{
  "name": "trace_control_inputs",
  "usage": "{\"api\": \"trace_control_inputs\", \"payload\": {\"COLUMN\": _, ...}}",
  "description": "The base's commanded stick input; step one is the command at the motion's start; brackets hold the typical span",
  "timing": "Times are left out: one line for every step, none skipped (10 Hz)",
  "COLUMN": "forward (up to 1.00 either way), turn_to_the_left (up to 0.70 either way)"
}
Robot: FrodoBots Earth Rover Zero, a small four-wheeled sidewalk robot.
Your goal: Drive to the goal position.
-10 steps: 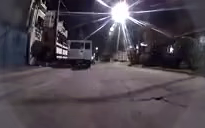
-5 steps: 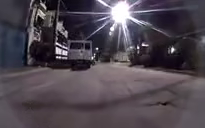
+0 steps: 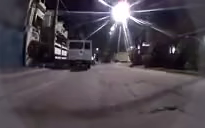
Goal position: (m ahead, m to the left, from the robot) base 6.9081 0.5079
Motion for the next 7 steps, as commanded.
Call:
{"api": "trace_control_inputs", "payload": {"forward": 0.09, "turn_to_the_left": 0.02}}
{"api": "trace_control_inputs", "payload": {"forward": 0.09, "turn_to_the_left": 0.02}}
{"api": "trace_control_inputs", "payload": {"forward": 0.09, "turn_to_the_left": 0.02}}
{"api": "trace_control_inputs", "payload": {"forward": 0.09, "turn_to_the_left": 0.02}}
{"api": "trace_control_inputs", "payload": {"forward": 0.09, "turn_to_the_left": 0.02}}
{"api": "trace_control_inputs", "payload": {"forward": 0.09, "turn_to_the_left": 0.02}}
{"api": "trace_control_inputs", "payload": {"forward": 0.09, "turn_to_the_left": 0.02}}
